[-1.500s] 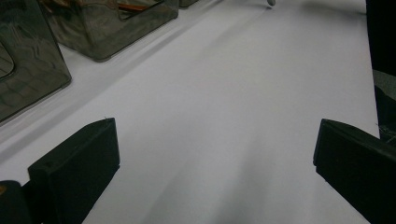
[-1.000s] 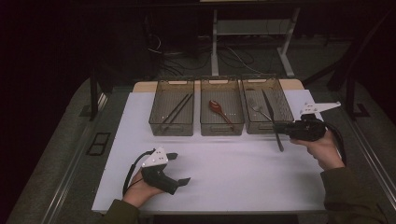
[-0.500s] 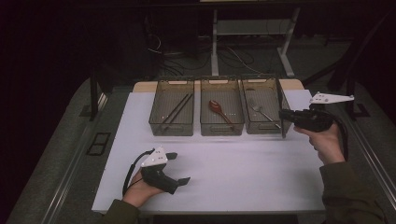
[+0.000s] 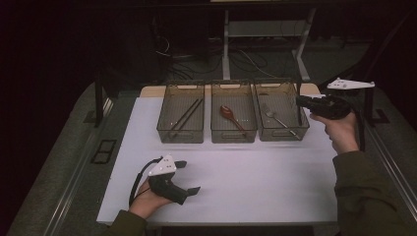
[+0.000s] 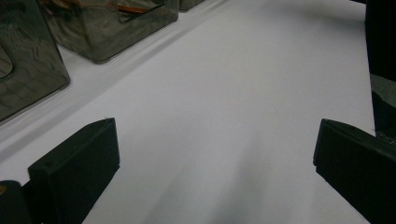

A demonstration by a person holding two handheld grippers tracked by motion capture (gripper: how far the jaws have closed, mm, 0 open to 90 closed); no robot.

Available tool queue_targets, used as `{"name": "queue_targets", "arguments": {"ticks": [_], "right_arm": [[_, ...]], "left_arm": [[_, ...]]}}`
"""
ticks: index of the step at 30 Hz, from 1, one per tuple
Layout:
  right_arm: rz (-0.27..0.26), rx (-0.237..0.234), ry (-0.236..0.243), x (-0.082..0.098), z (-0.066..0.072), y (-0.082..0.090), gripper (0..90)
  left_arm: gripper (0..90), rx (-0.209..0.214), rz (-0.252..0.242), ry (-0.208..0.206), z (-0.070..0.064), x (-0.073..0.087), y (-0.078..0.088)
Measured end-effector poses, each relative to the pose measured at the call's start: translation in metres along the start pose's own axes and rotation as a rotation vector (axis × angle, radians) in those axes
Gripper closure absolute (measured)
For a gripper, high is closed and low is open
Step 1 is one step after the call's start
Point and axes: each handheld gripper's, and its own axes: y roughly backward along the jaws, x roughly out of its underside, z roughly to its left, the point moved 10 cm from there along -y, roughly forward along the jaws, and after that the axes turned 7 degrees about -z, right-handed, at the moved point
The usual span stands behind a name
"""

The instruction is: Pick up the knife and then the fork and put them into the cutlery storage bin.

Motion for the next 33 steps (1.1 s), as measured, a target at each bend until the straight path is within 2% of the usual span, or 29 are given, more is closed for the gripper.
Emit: {"name": "queue_targets", "arguments": {"ticks": [9,14,19,26,33], "right_arm": [[0.046,0.051,-0.032,0.009,-0.022,-0.022,79.1],[0.104,0.071,-0.041,0.021,-0.031,-0.031,79.2],[0.157,0.081,-0.035,0.032,-0.036,-0.037,79.1],[0.245,0.087,-0.053,0.048,-0.037,-0.043,79.1],[0.331,0.112,-0.067,0.061,-0.042,-0.048,79.1]], "left_arm": [[0.0,0.0,0.0,0.003,0.0,0.0,0.0],[0.0,0.002,0.001,0.0,0.0,0.0,0.0],[0.0,0.003,0.001,0.001,0.0,0.0,0.0],[0.0,0.003,0.003,-0.001,-0.001,0.0,-0.001],[0.0,0.005,0.005,-0.001,-0.001,0.001,-0.001]]}}
